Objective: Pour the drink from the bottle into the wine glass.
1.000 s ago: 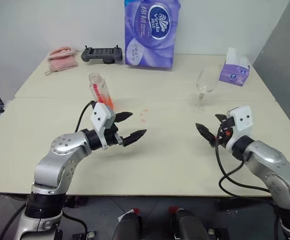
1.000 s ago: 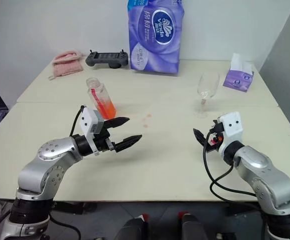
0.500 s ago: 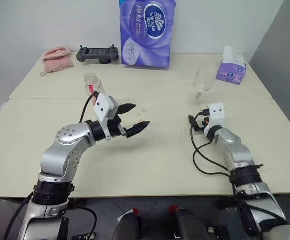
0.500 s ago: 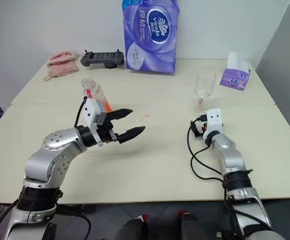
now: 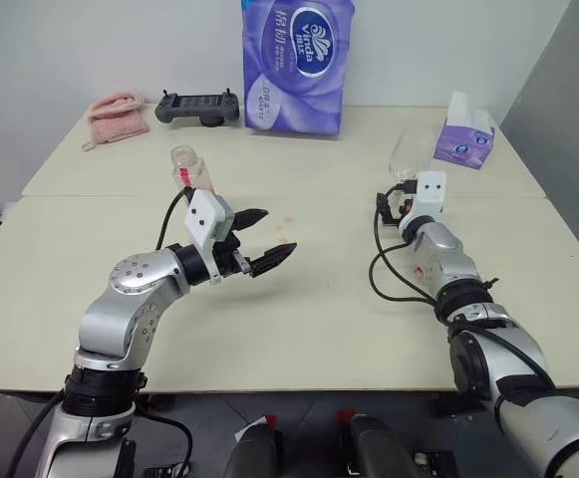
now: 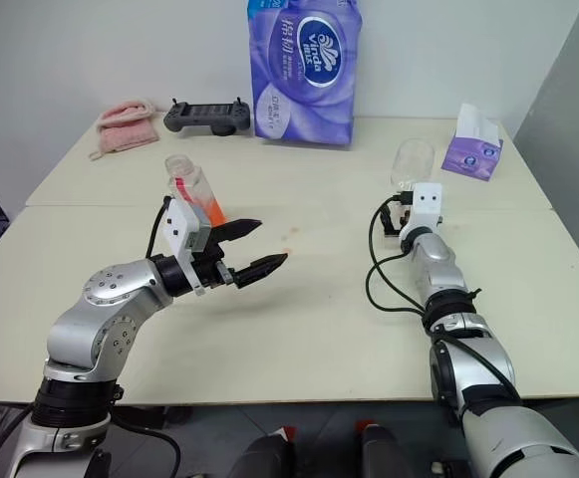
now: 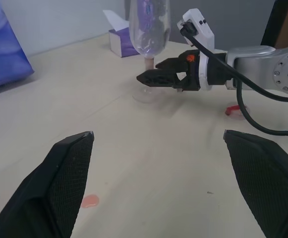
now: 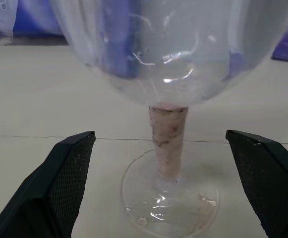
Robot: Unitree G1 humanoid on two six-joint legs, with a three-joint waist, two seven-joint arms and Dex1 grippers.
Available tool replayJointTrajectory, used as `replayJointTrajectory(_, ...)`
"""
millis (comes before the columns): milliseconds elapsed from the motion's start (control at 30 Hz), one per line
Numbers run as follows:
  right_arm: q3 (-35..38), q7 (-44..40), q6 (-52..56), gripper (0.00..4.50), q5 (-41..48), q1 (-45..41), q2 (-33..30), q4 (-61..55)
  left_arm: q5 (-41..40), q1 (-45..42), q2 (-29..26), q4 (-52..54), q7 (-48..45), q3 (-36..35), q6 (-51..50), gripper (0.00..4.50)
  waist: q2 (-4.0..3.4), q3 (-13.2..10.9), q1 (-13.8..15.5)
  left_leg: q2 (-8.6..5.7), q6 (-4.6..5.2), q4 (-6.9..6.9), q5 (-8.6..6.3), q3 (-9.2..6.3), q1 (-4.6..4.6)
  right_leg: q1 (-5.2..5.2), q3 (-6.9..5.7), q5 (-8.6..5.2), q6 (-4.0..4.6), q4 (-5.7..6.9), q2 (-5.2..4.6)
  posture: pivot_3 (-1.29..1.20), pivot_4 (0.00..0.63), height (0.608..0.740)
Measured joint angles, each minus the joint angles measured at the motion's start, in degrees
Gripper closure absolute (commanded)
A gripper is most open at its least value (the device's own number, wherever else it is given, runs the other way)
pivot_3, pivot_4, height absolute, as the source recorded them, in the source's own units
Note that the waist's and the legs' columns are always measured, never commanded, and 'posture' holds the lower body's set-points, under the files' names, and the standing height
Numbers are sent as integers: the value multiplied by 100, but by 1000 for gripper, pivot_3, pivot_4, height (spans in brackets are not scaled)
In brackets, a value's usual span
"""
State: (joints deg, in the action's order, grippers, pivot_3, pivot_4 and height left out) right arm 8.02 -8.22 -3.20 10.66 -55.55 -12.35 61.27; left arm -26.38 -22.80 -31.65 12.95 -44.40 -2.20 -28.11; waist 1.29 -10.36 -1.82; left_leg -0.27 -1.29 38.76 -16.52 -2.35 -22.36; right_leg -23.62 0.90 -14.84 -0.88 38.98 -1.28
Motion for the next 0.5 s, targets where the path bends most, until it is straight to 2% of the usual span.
replayJointTrajectory(500,316,84,-457,0,-48,-360,231,636,5,-44,-49,-4,-6,0,9,28,-3,-2,-10,2,0,-1,0,0,0,-2,1,0,0,0,0,0,150,740)
